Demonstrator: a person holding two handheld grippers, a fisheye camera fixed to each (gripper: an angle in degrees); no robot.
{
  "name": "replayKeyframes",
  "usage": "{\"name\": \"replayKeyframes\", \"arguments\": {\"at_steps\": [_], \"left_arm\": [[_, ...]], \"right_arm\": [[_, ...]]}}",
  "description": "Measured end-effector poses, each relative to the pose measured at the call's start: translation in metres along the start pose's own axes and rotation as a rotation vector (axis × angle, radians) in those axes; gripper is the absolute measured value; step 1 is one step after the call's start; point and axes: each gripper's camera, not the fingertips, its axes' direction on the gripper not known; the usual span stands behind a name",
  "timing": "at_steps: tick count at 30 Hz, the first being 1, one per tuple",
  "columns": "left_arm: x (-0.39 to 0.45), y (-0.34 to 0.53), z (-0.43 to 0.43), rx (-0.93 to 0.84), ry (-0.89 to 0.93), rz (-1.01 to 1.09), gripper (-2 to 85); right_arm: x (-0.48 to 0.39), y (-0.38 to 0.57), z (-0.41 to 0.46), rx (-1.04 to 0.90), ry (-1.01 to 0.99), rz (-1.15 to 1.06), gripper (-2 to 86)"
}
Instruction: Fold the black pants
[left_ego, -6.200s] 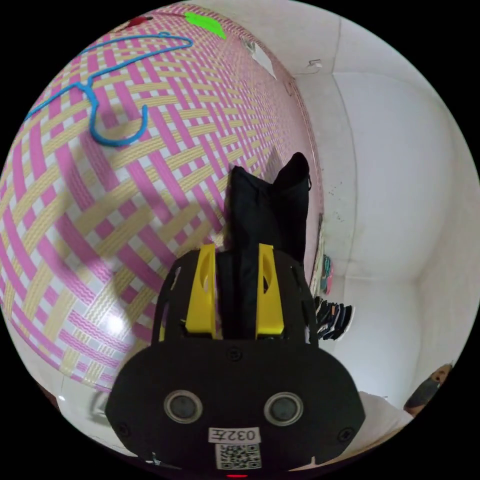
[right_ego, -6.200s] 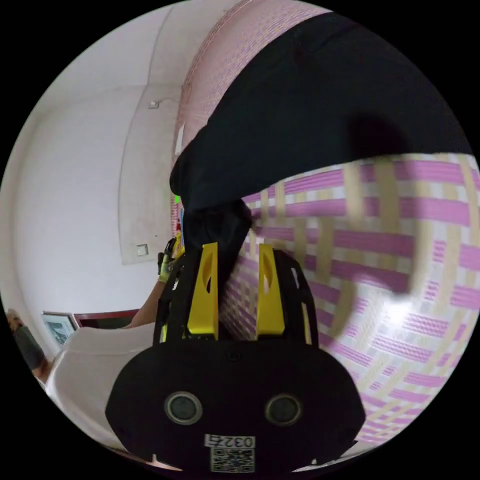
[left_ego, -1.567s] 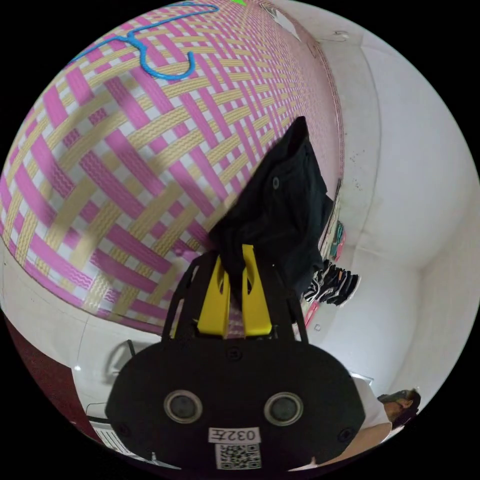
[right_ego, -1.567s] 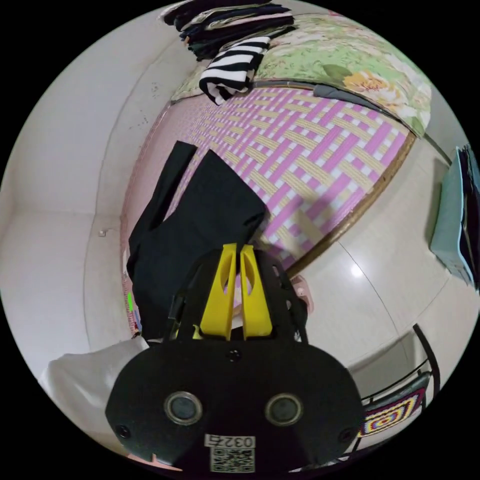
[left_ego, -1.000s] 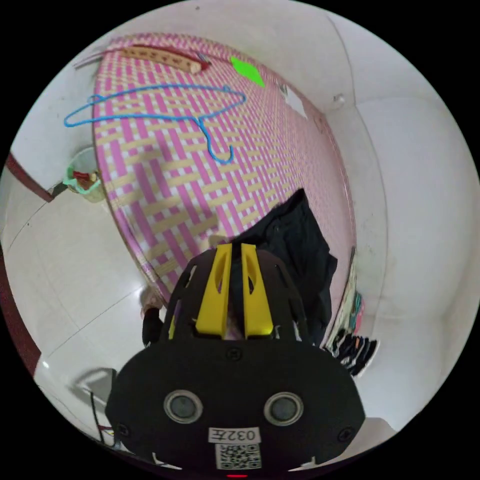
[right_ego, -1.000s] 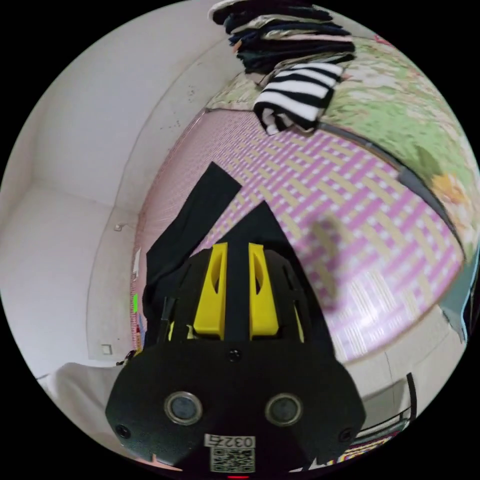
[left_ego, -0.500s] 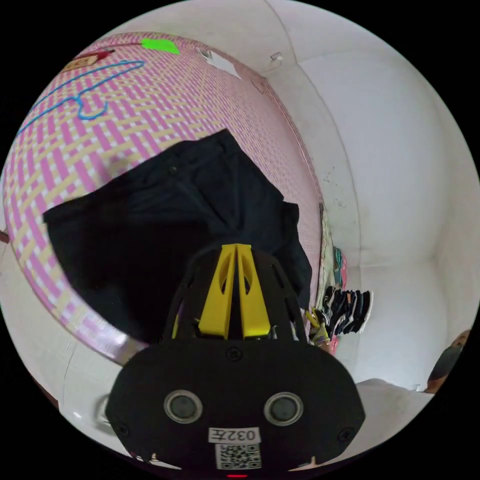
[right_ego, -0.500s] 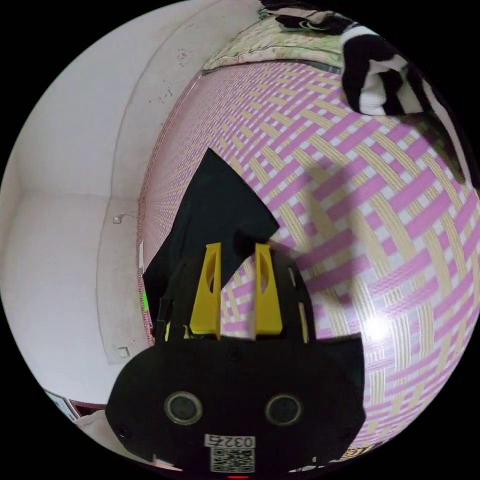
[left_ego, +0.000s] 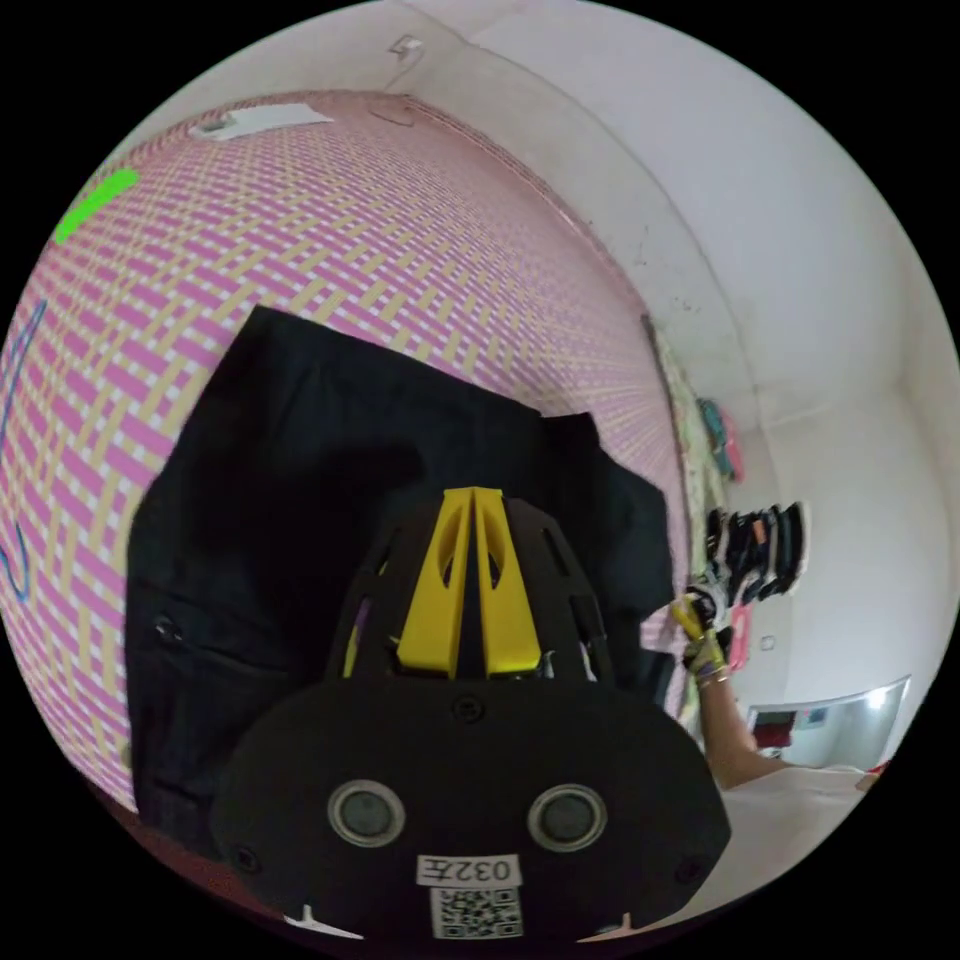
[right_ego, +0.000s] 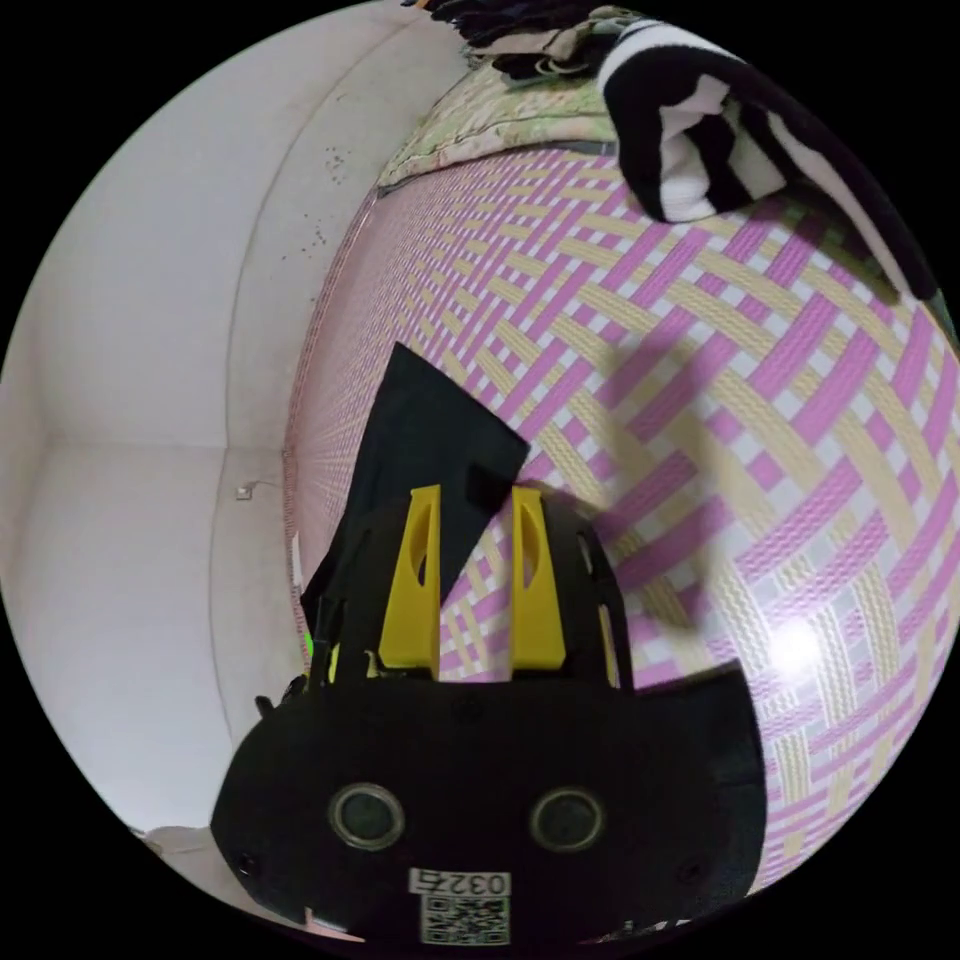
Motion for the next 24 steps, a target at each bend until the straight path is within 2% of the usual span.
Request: {"name": "replayKeyframes", "arguments": {"at_steps": [7, 11, 15, 18, 19, 21, 24], "left_arm": [[0.007, -0.018, 0.051, -0.273, -0.302, 0.225, -1.0], [0.015, 0.001, 0.042, -0.156, -0.321, 0.31, -1.0], [0.025, 0.003, 0.04, -0.186, -0.337, 0.467, -0.9], [0.005, -0.019, 0.032, -0.243, -0.221, 0.335, -0.9], [0.002, -0.022, 0.024, -0.209, -0.199, 0.308, -0.9], [-0.005, -0.033, -0.014, -0.02, -0.126, 0.227, -0.9], [-0.012, -0.051, -0.011, -0.017, -0.223, 0.182, -0.9]], "right_arm": [[-0.006, -0.017, 0.038, -0.047, -0.085, 0.024, 7.6], [-0.017, -0.026, 0.048, -0.034, -0.072, 0.013, 6.8], [-0.05, -0.037, 0.058, -0.045, -0.017, -0.047, -0.2], [-0.109, -0.041, 0.047, -0.041, -0.112, -0.189, -0.7], [-0.125, -0.04, 0.039, -0.031, -0.138, -0.229, -0.8], [-0.187, -0.024, -0.017, 0.068, -0.204, -0.432, -0.9], [-0.197, 0.007, -0.092, 0.257, -0.11, -0.509, -1.0]]}}
